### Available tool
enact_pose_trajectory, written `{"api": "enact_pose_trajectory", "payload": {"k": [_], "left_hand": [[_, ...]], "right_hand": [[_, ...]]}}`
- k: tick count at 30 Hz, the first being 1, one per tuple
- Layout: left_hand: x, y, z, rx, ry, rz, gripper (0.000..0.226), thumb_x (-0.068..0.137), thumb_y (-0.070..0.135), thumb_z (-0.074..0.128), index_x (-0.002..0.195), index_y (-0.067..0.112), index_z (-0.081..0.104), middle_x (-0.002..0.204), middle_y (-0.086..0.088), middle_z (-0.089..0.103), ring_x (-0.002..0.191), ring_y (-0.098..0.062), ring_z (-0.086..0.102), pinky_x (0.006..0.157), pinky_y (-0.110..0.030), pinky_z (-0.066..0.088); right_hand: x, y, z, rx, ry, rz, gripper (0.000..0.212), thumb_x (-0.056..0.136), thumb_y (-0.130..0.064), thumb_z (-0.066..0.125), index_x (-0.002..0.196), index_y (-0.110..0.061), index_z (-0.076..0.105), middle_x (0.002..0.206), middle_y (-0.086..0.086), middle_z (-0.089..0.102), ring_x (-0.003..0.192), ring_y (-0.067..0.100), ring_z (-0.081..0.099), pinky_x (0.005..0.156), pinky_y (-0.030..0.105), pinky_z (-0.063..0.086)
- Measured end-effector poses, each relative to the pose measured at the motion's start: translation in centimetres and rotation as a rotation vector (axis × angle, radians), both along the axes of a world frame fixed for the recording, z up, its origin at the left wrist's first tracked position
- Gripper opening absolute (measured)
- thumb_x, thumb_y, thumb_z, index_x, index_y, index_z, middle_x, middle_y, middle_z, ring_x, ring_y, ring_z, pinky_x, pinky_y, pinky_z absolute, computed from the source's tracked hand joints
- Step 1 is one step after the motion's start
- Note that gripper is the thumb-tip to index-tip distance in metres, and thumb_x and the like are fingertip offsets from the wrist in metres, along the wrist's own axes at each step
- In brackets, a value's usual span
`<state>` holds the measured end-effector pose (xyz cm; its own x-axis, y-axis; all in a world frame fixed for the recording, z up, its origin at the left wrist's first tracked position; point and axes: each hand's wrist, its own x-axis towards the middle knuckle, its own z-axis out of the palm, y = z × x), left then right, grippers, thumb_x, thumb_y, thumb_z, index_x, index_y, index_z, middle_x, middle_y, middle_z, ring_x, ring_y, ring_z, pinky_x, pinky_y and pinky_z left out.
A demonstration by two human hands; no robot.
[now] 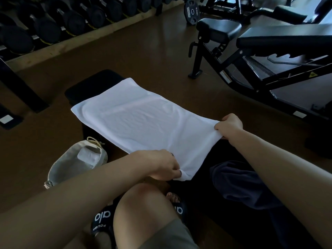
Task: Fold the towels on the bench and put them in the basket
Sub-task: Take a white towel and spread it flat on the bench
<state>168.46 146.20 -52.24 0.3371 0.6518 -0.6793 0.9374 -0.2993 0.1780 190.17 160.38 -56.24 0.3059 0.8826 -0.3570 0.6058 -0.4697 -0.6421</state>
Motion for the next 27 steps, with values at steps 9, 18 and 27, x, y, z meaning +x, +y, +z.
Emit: {"api": "enact_pose_trajectory", "payload": {"k": [9, 18, 27], "left_hand": [[-1.0, 0.0, -1.0, 0.019, 0.0, -0.023, 0.035, 0.095, 0.054, 0.046, 0.092, 0.024, 0.064, 0.112, -0.003, 0.059, 0.096, -0.025, 0.059, 0.084, -0.047, 0.053], [2.9, -1.3, -1.9, 0.375, 0.106, -0.26, 0.048, 0.091, 0.033, 0.067, 0.129, 0.017, 0.043, 0.113, -0.01, 0.055, 0.102, -0.035, 0.061, 0.073, -0.039, 0.035], [1.9, -0.7, 0.5, 0.058, -0.234, 0.019, 0.023, 0.107, 0.037, 0.034, 0.101, 0.025, 0.053, 0.091, -0.005, 0.056, 0.092, -0.032, 0.057, 0.072, -0.039, 0.038]], "right_hand": [[0.0, 0.0, -0.5, -0.003, -0.022, -0.017, 0.048, 0.09, 0.002, 0.061, 0.136, -0.009, 0.051, 0.113, 0.008, 0.048, 0.101, 0.029, 0.062, 0.079, 0.044, 0.064], [-1.1, -1.4, 0.0, -0.162, 0.338, -0.07, 0.035, 0.09, -0.011, 0.075, 0.117, -0.008, 0.052, 0.115, 0.012, 0.058, 0.104, 0.031, 0.063, 0.063, 0.038, 0.059], [0.0, -0.8, 0.0, -0.13, 0.205, 0.002, 0.042, 0.092, 0.0, 0.062, 0.131, -0.003, 0.048, 0.08, 0.013, 0.057, 0.058, 0.015, 0.054, 0.055, 0.027, 0.046]]}}
